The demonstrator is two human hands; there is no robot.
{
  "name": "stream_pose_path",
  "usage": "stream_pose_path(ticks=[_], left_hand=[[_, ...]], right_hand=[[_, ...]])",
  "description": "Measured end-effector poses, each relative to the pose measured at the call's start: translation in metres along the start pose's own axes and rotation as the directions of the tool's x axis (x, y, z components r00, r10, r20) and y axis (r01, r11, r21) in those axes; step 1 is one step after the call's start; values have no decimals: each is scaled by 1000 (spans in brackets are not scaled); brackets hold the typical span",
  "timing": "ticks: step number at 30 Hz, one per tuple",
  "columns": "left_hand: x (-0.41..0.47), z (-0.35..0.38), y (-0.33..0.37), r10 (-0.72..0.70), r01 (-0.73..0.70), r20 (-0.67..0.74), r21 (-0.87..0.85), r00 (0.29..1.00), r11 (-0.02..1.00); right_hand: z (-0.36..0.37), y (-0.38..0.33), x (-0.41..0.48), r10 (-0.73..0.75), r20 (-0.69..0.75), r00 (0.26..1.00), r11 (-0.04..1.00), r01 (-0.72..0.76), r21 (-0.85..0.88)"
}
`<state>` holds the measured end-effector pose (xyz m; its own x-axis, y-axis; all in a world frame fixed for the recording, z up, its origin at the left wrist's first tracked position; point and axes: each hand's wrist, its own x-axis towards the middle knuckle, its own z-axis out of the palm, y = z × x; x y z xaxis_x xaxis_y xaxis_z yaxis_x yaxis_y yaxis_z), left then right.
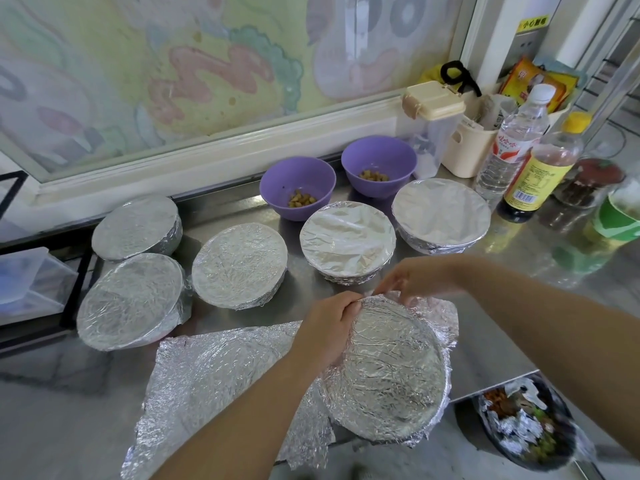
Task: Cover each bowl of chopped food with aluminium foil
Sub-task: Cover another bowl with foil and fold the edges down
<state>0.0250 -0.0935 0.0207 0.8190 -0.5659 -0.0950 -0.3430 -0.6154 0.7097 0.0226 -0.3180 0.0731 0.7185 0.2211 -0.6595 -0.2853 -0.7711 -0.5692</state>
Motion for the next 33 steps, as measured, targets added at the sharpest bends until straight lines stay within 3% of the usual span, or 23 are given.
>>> stream_pose_path(ticks=[6, 11, 15, 21, 25, 33], left_hand=[[-1, 0, 0, -10, 10, -12, 10, 1000, 1000], [0, 1, 1, -16, 16, -19, 10, 1000, 1000], [0, 1, 3, -20, 20, -24, 1, 999, 1000], [0, 2, 4, -45, 45, -42, 11, 998, 999], [1, 3, 6, -50, 51, -44, 39, 998, 998], [0, 5, 8, -69, 72, -55, 46, 996, 996]], right_hand=[[-2, -1, 3, -96, -83, 992, 974, 76, -213], [10, 6, 5, -267, -210, 941, 884, 152, -442], [22, 13, -2, -314, -330, 890, 883, 145, -447], [30, 10, -10, -302, -321, 898, 886, 140, -441], [39, 6, -8, -302, -442, 845, 902, 104, -419], [58, 9, 0, -261, -520, 813, 898, 7, -439]])
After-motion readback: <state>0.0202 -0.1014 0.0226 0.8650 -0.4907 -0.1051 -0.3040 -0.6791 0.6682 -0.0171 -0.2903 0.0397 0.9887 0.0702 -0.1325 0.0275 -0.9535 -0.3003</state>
